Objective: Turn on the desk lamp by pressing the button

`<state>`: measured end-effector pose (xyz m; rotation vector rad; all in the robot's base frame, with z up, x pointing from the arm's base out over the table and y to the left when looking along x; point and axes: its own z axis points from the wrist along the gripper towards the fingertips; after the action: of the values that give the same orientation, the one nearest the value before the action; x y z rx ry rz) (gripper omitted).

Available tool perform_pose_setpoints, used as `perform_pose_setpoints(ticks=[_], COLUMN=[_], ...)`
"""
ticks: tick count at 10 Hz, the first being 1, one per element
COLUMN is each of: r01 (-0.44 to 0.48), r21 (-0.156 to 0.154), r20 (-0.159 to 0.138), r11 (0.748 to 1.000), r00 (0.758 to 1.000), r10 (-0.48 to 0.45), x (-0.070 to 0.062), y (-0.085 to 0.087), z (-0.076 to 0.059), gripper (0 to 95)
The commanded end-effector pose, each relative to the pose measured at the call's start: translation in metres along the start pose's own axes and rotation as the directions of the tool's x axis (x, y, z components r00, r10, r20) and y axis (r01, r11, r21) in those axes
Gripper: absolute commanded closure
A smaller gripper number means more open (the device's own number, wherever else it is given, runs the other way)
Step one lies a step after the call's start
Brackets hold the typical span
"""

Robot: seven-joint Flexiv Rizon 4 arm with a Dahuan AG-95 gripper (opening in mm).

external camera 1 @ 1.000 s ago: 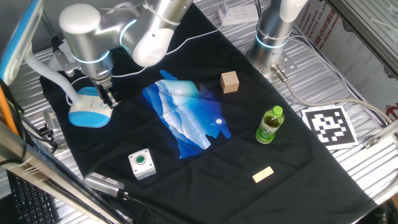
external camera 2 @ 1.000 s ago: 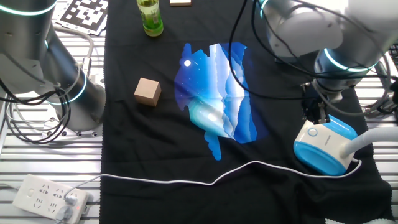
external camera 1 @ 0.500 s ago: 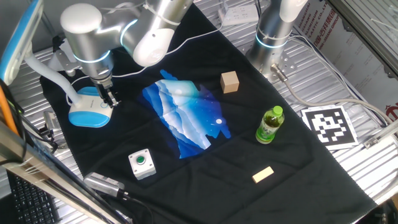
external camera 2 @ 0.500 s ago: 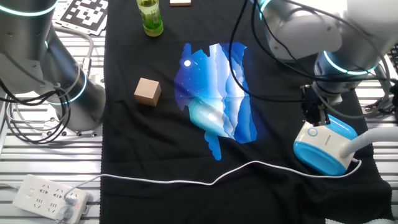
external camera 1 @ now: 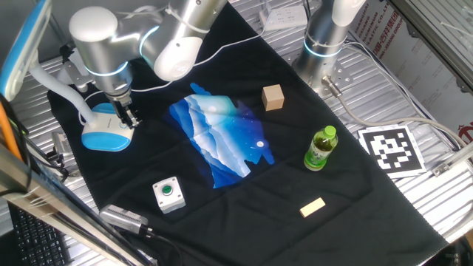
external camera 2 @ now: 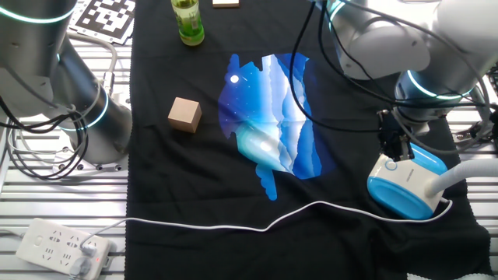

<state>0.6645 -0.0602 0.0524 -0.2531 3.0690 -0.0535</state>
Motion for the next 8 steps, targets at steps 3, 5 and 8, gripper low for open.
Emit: perform_pose_setpoints(ticks=[3, 5, 8], r01=[0.009, 0.014, 0.017], r21=[0.002, 0.005, 0.002], r20=[0.002, 0.004, 0.002], r11=[1.000, 1.000, 1.000], r00=[1.000, 1.000, 1.000], r10=[-0.009, -0.014, -0.017], x=[-0.0015, -0.0019, -0.0061], y=[-0.0047, -0.0066, -0.0087], z=[0.0071, 0.0084, 0.0061], gripper=[95.0, 95.0, 95.0])
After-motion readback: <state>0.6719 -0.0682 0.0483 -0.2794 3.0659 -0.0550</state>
